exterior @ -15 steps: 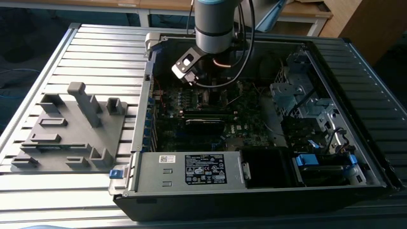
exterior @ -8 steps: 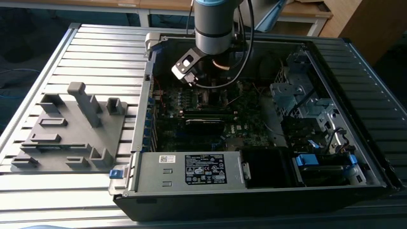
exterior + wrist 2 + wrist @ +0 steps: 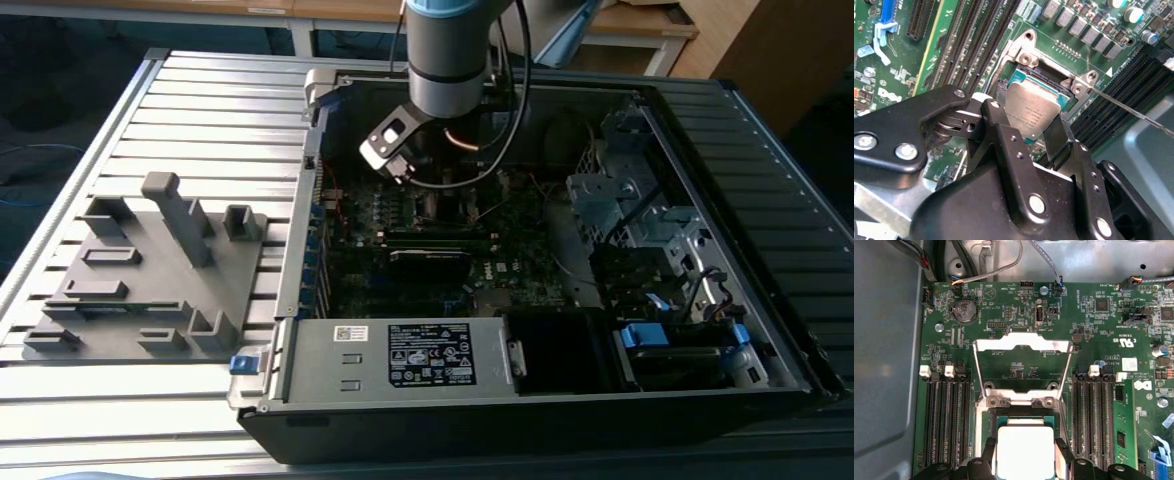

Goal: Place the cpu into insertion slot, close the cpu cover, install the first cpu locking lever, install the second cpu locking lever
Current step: 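Place the cpu into insertion slot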

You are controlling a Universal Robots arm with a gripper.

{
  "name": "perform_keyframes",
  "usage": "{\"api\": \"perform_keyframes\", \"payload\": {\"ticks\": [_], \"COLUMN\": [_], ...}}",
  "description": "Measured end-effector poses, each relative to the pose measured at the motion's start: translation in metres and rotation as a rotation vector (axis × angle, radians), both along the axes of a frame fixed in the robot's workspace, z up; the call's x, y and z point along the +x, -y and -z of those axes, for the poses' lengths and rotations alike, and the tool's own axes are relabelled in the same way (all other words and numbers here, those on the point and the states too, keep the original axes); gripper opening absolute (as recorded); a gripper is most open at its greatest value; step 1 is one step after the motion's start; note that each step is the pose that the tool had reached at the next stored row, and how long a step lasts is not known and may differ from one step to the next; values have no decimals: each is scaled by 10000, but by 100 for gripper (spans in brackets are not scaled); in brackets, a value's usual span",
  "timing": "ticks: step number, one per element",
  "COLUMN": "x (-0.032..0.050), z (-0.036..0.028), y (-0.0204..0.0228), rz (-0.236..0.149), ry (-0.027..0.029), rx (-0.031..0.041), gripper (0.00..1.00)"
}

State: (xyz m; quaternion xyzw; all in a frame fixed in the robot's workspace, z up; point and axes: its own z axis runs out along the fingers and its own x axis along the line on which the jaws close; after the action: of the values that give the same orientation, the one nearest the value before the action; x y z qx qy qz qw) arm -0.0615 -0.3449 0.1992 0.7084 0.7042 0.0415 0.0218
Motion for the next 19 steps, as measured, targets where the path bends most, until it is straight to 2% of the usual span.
{"api": "perform_keyframes", "payload": {"ticks": [10,19], "x": [-6,-5], "z": [55,60], "y": [0,-1], "rz": [0,1], "ry": [-1,0], "rx": [-1,27], "gripper": [54,54]}}
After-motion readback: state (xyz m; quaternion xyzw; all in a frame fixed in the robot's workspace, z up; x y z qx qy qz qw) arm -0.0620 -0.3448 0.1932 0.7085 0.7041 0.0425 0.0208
